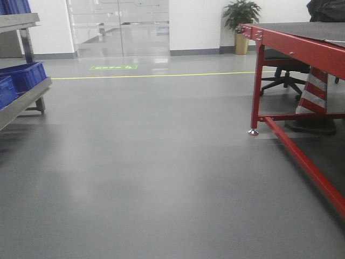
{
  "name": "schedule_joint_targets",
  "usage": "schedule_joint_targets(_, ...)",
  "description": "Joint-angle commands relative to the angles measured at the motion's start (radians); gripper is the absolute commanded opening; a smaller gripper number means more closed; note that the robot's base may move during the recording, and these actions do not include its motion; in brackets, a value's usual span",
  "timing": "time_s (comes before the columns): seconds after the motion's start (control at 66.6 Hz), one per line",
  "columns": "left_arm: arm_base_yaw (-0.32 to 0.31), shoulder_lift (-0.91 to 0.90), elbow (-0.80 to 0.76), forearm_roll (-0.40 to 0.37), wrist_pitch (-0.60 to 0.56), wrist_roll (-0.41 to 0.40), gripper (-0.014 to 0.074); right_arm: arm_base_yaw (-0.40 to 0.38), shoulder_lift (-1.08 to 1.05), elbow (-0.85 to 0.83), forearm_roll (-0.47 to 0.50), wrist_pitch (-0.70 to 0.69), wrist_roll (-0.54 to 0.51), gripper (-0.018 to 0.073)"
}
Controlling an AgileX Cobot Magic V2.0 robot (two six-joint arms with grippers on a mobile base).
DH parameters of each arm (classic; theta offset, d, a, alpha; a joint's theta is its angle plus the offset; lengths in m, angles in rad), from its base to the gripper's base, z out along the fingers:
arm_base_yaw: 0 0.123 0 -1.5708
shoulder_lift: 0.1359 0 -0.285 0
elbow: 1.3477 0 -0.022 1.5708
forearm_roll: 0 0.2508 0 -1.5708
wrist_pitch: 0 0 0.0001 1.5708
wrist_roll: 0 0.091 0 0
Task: Move two blue bins to right shelf middle
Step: 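Hold the cyan bin with both grippers while driving across the floor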
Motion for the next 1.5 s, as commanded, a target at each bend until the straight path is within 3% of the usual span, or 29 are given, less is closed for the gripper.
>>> schedule_joint_targets(0.0, -0.018, -0.017, -0.013, -0.096, -0.032, 0.000, -0.0111, 0.014, -0.012, -0.019, 0.072, -0.127, -0.009, -0.0157)
schedule_joint_targets(1.488, -0.018, -0.017, -0.013, -0.096, -0.032, 0.000, -0.0111, 0.014, -0.012, -0.019, 0.072, -0.127, -0.009, -0.0157)
